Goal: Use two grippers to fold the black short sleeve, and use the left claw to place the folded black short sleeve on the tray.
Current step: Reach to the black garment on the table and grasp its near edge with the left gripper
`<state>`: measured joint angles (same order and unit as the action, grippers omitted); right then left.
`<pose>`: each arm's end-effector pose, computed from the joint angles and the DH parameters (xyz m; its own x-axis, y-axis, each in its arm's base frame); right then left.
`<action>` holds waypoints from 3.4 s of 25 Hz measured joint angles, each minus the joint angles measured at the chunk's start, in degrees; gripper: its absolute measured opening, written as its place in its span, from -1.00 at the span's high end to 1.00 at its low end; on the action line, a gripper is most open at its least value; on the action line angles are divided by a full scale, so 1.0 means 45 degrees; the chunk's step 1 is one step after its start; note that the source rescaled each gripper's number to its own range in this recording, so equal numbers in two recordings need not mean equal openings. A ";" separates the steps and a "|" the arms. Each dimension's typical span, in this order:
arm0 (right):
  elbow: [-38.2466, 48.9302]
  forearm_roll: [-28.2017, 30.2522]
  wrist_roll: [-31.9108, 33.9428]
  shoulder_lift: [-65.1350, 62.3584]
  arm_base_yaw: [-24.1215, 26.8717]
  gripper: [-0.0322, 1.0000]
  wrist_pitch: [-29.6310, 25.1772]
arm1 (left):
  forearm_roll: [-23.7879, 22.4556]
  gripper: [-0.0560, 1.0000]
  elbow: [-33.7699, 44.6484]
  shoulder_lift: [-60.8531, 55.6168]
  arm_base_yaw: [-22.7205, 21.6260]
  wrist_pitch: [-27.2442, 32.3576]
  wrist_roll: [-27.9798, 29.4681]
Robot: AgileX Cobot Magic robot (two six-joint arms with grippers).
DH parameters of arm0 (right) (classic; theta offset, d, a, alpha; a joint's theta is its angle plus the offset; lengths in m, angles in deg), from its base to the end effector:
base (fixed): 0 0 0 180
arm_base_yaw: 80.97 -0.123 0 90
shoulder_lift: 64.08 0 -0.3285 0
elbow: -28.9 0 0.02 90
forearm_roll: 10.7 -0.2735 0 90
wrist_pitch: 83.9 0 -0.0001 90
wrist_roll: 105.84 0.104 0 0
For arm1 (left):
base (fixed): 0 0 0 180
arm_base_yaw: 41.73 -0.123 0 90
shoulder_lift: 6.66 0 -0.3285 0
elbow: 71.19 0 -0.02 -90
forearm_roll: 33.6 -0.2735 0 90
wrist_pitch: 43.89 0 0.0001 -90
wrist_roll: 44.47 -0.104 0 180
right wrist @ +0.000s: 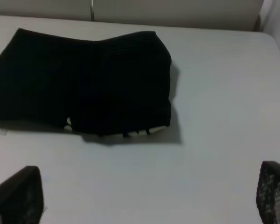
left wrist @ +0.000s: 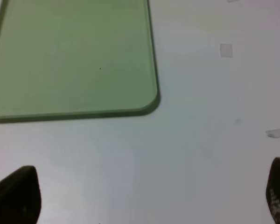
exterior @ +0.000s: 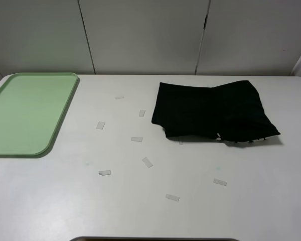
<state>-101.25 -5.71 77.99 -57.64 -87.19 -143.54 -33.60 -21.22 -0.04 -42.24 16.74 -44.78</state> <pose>-0.0158 -0.0096 0.2830 -0.4340 -0.0245 -0.9006 -0.0310 0.9994 -0.0122 -0.0166 -0.0001 0.2805 -0.4574 0.0013 -0.8892 -0.0064 1.0000 0.0048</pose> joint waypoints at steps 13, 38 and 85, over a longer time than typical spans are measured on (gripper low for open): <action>0.0078 0.0000 0.0000 0.0000 0.0000 -1.00 0.0118 | 0.0000 -0.92 0.0000 0.0000 0.0000 0.0000 0.0000; 0.0078 0.0000 0.0000 0.0000 0.0000 -1.00 0.0118 | 0.0000 -0.92 0.0000 0.0000 0.0000 0.0013 -0.0012; 0.0078 0.0000 0.0000 0.0000 0.0000 -1.00 0.0118 | 0.5315 -0.94 -1.2243 2.6642 0.7201 -0.8503 -0.2882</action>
<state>-100.90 -5.71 77.99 -57.64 -87.19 -143.01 -9.68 -76.32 119.85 -9.83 -21.52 -57.75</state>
